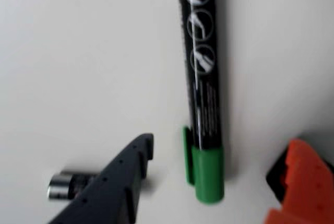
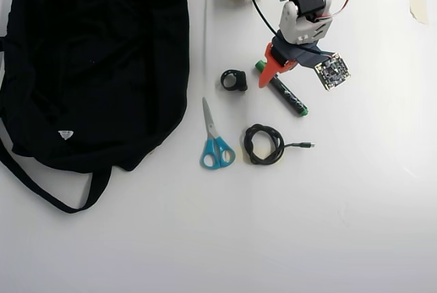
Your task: Put the green marker into the black bag
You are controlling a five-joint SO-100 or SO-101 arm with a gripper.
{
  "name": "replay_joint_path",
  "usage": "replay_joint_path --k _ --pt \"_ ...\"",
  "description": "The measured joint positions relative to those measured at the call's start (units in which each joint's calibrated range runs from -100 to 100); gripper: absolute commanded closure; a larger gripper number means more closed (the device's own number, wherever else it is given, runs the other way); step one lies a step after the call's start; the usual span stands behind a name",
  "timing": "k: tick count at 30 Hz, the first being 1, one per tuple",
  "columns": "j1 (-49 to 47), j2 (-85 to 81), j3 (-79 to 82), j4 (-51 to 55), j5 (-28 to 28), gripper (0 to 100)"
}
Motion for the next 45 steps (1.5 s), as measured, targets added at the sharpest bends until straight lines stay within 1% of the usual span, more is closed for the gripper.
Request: replay_joint_path --k 5,10,13,32,39,45 --pt "-0.3 5.2 0.0 -7.0 0.0 67" --pt "-0.3 7.6 0.0 -10.7 -0.3 74" --pt "-0.3 9.0 -0.2 -11.2 -1.2 76" --pt "-0.3 12.8 -0.9 -11.2 -1.4 77" --pt "-0.4 12.8 -0.6 -11.8 -2.4 89" --pt "-0.3 12.9 -0.1 -11.9 -2.8 96"
